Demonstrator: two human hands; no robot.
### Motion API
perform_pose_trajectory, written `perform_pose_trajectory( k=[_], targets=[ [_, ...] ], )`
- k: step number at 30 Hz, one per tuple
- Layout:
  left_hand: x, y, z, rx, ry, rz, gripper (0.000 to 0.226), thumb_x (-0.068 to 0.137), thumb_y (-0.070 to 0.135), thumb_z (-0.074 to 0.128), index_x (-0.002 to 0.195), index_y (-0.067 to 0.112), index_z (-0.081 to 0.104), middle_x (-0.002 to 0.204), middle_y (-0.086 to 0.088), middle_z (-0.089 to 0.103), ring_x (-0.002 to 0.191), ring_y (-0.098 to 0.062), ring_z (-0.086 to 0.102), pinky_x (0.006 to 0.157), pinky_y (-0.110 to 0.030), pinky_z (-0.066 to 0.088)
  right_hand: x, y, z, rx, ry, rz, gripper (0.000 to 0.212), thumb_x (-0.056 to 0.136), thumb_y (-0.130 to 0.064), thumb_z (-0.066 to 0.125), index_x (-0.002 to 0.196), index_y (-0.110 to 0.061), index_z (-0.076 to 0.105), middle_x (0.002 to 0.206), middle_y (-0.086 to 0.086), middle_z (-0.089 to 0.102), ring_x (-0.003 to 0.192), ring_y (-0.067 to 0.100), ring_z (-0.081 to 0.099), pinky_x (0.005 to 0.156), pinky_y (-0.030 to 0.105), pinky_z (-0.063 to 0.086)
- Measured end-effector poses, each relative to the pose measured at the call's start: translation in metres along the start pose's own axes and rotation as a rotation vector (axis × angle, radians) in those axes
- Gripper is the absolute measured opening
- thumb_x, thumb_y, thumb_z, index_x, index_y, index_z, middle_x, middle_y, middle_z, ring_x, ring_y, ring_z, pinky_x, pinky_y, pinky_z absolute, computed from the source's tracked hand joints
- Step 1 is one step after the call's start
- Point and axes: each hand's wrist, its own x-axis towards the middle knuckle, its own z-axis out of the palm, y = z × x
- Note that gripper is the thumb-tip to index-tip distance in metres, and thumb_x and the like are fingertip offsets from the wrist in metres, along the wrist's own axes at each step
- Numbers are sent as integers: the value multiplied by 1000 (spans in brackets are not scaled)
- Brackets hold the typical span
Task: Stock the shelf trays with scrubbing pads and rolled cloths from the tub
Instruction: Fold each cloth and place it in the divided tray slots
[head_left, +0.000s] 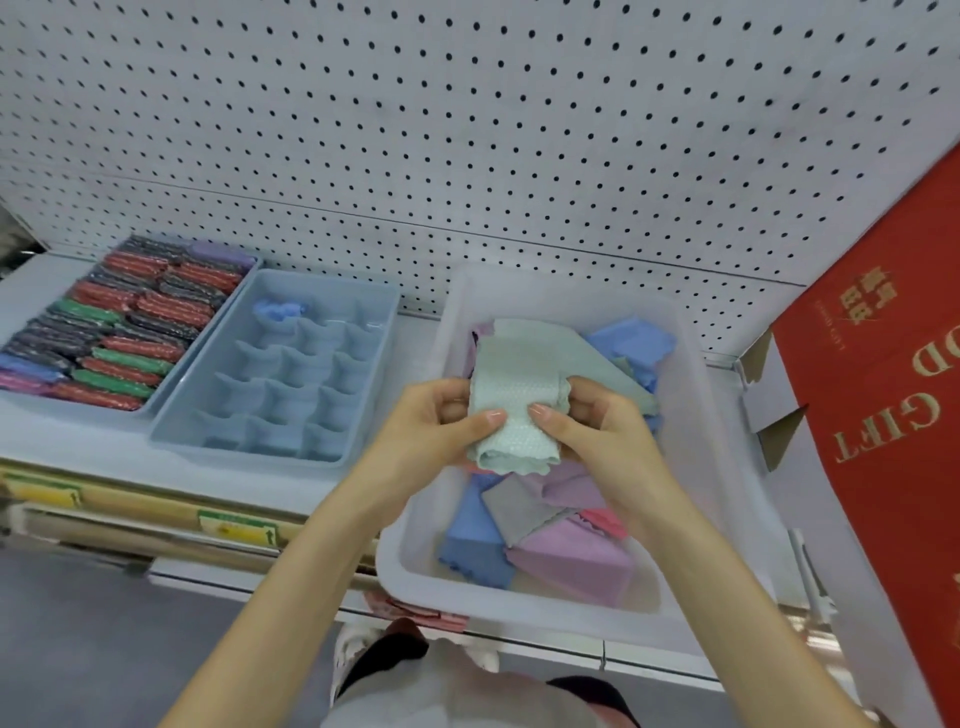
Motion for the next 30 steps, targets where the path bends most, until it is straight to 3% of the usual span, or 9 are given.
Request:
perform_pose_trajectory(
  k=[6, 11, 14, 16, 19, 20, 22, 25, 30],
  targets=[
    [-4, 4, -28, -86, 16, 14, 21, 90, 0, 55, 109, 0, 64, 85, -14, 73, 73, -19, 71, 59, -25, 56, 8, -3, 30, 60, -56, 9, 22, 87, 1, 58, 103, -13, 66, 93, 3, 74, 85, 17, 71, 65, 25, 56],
    [-8, 13, -65, -317, -47, -46, 24, 87, -3, 51, 105, 2, 65, 87, -11, 74, 75, -17, 71, 62, -23, 55, 22, -1, 61, 277, -89, 112, 23, 78, -6, 62, 97, -9, 74, 99, 16, 72, 91, 30, 68, 80, 42, 54],
    [-10, 21, -88, -410, -39, -100, 23, 88, -9, 45, 100, -4, 64, 82, -13, 72, 70, -17, 70, 61, -23, 56, 32, -3, 81, 402, -93, 163, 21, 69, 3, 60, 87, 3, 71, 81, 14, 71, 71, 21, 69, 64, 31, 58],
    [-9, 26, -102, -422, -11, -144, 31, 91, -8, 36, 86, -1, 66, 80, -15, 69, 70, -21, 69, 60, -27, 57, 38, -6, 95, 430, -70, 168, 21, 61, 6, 56, 81, 9, 62, 65, 12, 65, 56, 16, 63, 48, 23, 51],
    [-6, 30, -119, -192, 21, -144, 33, 93, 16, 50, 65, 12, 65, 80, -10, 60, 76, -22, 61, 55, -29, 52, 45, -8, 116, 234, -51, 128, 18, 70, -13, 54, 68, 0, 66, 61, 2, 62, 53, 8, 56, 48, 16, 43],
    [-6, 28, -126, -66, 31, -109, 27, 90, 21, 57, 65, 16, 64, 78, -6, 59, 74, -19, 58, 56, -26, 49, 47, -7, 121, 88, -49, 99, 14, 74, -18, 62, 68, -8, 69, 60, -2, 61, 54, 6, 54, 50, 14, 41],
    [-5, 27, -139, 66, 32, -27, 12, 84, 9, 68, 76, 17, 63, 84, -4, 62, 75, -17, 58, 62, -28, 49, 49, -3, 133, -116, -62, 39, 8, 76, -11, 76, 77, -15, 69, 63, -3, 59, 57, 6, 52, 53, 16, 43],
    [-4, 28, -160, -23, -3, 6, 29, 77, -7, 70, 96, 14, 65, 99, -7, 68, 84, -20, 65, 71, -34, 56, 53, -1, 147, -82, -73, 21, 36, 70, 11, 74, 92, -16, 65, 87, -1, 69, 80, 13, 64, 70, 30, 55],
    [-4, 32, -179, -35, 49, 30, 49, 75, -13, 69, 108, 22, 66, 103, -3, 71, 92, -15, 67, 78, -30, 58, 60, -3, 169, -120, -23, -71, 48, 68, 12, 75, 98, -25, 68, 100, 13, 68, 87, 23, 63, 77, 42, 54]
  ],
)
